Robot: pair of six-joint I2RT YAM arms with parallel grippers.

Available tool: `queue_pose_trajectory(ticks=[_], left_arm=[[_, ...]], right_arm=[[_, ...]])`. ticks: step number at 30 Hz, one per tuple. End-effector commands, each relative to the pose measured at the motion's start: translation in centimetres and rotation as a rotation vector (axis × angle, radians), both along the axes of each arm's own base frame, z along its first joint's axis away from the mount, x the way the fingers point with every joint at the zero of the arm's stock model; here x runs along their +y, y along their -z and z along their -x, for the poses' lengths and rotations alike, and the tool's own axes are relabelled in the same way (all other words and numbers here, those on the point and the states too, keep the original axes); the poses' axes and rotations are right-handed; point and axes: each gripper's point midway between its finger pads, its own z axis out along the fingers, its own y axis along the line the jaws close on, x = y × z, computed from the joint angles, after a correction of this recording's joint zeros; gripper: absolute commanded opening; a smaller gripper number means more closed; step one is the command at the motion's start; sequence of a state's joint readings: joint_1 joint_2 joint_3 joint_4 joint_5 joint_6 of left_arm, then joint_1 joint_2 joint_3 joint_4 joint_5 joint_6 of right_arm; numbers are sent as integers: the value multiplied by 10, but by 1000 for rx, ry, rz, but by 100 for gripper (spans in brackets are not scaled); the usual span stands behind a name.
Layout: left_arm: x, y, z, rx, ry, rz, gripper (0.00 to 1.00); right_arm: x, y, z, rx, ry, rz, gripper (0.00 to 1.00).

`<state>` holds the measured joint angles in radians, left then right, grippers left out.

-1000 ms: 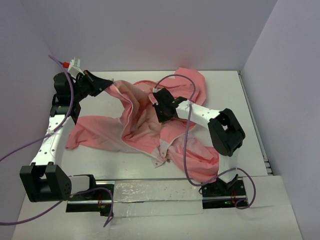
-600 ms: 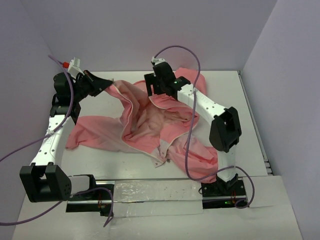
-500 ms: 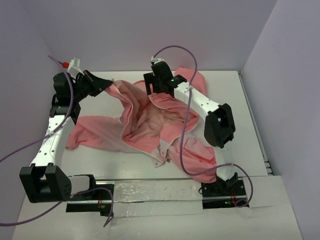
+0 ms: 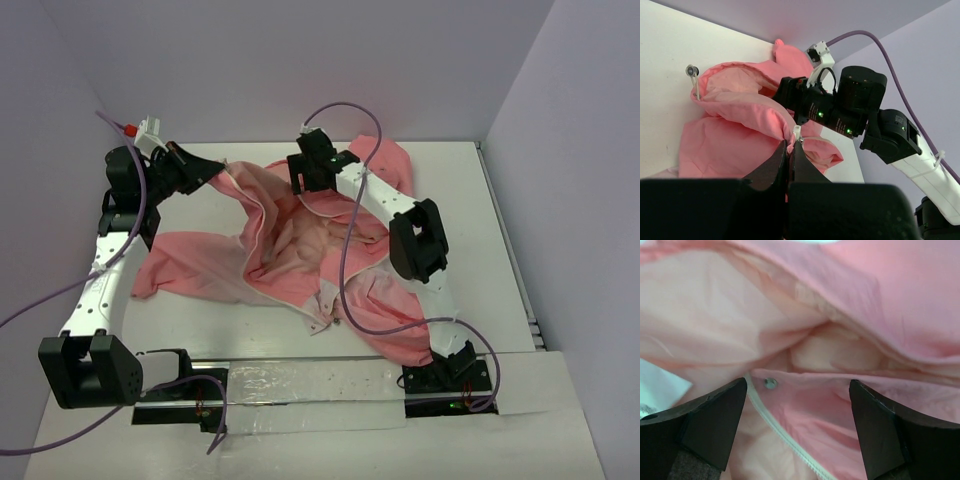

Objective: Zip up the jacket

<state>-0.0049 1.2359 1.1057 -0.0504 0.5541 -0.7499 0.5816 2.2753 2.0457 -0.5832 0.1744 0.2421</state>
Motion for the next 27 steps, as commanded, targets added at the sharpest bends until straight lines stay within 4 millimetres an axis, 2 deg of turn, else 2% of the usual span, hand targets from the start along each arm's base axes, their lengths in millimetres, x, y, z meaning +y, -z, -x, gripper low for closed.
queue_pose_trajectory(ticks=[1, 6, 11, 20, 25, 27], left_arm=[[10, -18, 5, -58, -17, -15, 0], [12, -20, 8, -60, -20, -27, 0], [15, -18, 8, -58, -27, -31, 0], [14, -15, 7, -55, -18, -17, 0], [14, -17, 8, -58, -19, -19, 0], [15, -17, 8, -58, -20, -19, 0]], right_arm=[[3, -1, -17, -25, 38, -13, 90], [11, 15, -26, -9, 49, -23, 87], [14, 29, -18, 26, 44, -35, 84], [12, 39, -11, 44, 44, -37, 78], [13, 47, -8, 63, 38, -42, 69], [14, 48, -7, 67, 36, -47, 57]])
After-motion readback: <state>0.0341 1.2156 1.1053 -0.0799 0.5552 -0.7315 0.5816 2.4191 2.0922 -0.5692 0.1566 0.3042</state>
